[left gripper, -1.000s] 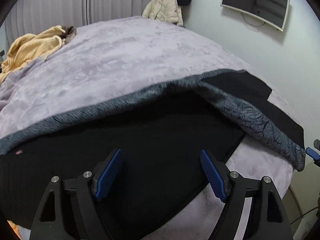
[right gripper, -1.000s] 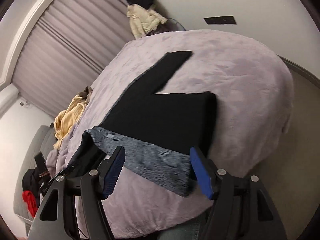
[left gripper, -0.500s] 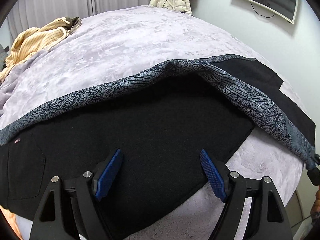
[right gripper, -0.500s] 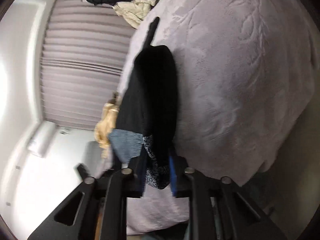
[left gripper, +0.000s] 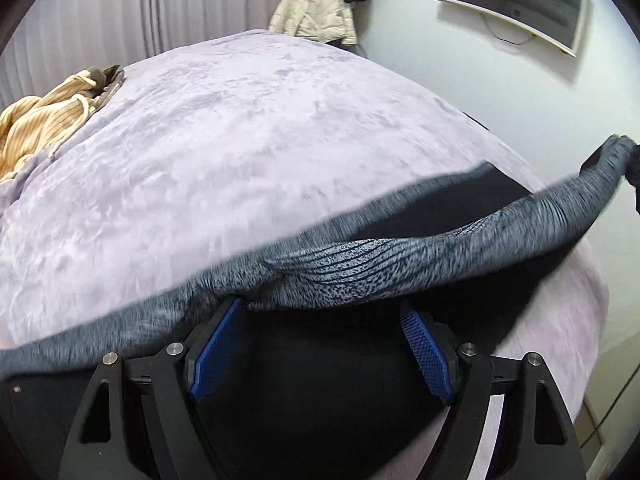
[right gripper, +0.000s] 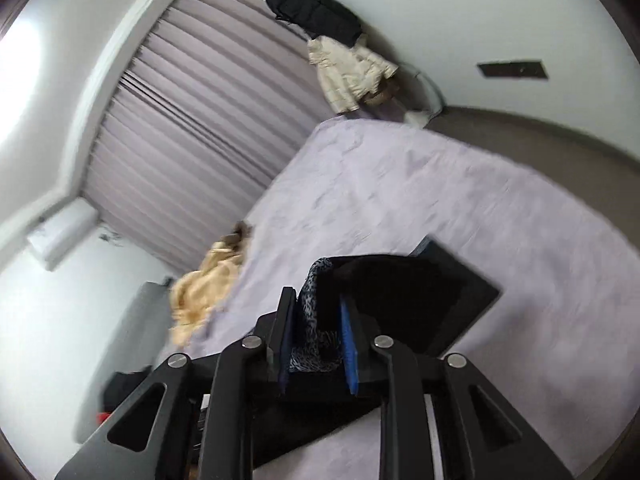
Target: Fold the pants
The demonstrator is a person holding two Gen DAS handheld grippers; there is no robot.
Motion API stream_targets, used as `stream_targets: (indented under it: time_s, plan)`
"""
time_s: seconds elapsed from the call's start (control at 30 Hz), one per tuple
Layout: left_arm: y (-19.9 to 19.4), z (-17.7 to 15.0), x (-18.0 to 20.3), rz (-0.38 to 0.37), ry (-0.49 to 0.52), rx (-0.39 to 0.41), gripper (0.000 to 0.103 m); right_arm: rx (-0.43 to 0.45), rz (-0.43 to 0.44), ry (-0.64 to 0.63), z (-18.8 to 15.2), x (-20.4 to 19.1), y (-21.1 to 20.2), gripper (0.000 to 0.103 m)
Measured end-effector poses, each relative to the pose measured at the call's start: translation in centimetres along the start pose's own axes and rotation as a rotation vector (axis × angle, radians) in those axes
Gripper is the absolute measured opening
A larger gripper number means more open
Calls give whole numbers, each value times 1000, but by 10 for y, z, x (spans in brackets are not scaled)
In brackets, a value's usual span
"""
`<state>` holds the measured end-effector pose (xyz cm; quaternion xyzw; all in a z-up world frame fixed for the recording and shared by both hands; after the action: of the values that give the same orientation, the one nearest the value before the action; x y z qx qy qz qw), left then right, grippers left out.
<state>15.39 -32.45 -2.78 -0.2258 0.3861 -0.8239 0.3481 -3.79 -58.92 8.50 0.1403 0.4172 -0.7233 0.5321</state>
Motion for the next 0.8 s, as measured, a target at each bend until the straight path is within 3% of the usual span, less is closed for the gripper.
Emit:
stream_targets:
  time_s: [0.03,0.07,0.13,0.2,0.3,0.33,0.5,0.53,0.6,0.67,0.73,0.8]
  plan:
    - [6,10,-4,15,-19,-5,81,-3,-68,-28,10,2,16,63]
    - [10,19,-6,32,-37,-6,81,-18,-117,-44,15,3,30,79]
    - [9,28,-11,23,-53,5,81,-27,-153,-64,22,7,40,79]
    - [3,25,-15,13,-40,26,81,-16,-105,-83,15,7,30,78]
    - [-2,8,-28,32,-56,24,81,-48,-190,-53,-6,37,29,63]
    - [-2,0,-32,30,-68,10,81,-81,-193,-13,-16,52,34,50]
    - [-5,-25,-47,54,-77,-9,81,-185,-129,155,-47,95,76,40]
    - [-3,-28,-49,66,-82,-24,81,-195,-111,190,-47,100,84,11]
    - [1,-37,-54,76,-110,-54,81,-184,-90,219,-44,97,88,8]
    - [1,-46,-57,68,-112,-55,81,-155,-88,141,-40,82,74,7]
    - [7,-57,-59,111,-83,-64,83,-165,-149,71,-41,83,66,7]
    - [9,-63,-62,130,-59,-35,90,-236,-262,65,-55,113,76,12]
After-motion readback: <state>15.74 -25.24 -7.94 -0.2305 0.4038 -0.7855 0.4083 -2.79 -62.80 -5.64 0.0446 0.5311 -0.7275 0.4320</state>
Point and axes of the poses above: each gripper's, at about its wrist camera, not at the fingertips, and y roughly the way its jaws point, x to its right, z to its top, the point moved 6 cm from there along y, roughly the way its jaws point, and after that the axes turned 2 degrees about -z, right-handed, at the moved point
